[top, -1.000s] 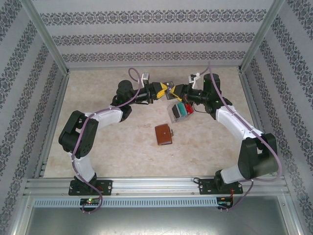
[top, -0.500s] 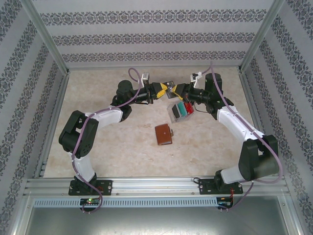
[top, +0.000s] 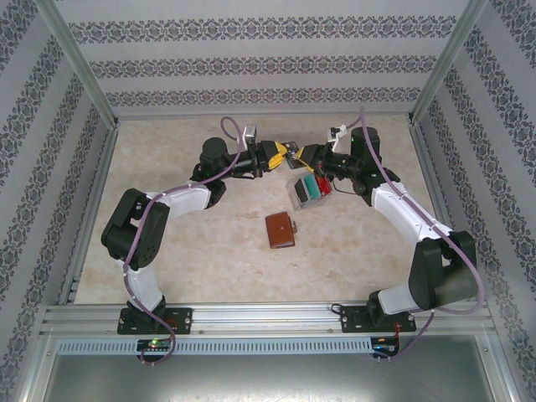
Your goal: Put the credit cards into the card holder
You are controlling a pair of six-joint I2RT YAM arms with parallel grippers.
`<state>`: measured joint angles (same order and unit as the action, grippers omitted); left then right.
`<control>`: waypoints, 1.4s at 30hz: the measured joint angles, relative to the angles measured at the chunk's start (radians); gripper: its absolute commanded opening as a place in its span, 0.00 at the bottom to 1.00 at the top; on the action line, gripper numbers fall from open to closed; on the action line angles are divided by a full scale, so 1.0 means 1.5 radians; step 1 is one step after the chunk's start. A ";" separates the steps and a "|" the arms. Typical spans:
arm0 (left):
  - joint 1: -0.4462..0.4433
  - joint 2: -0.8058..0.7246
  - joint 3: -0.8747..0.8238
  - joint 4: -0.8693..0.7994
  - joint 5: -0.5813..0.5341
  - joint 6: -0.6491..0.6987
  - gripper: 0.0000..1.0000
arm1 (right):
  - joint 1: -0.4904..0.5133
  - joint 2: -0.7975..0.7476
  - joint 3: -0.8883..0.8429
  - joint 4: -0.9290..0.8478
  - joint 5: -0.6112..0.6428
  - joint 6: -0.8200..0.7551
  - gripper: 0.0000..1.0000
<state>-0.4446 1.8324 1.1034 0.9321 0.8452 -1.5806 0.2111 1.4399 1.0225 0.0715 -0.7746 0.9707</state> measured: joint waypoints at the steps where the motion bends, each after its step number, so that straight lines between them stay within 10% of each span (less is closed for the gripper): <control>1: 0.000 0.000 0.000 0.000 0.000 0.000 0.21 | 0.000 0.000 0.000 0.000 0.001 0.000 0.24; 42: 0.000 0.011 0.000 0.017 0.008 -0.009 0.09 | -0.009 -0.036 -0.011 -0.010 0.042 0.001 0.19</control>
<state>-0.4446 1.8492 1.1030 0.9581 0.8570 -1.5948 0.1982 1.3857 1.0058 0.0570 -0.7116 0.9714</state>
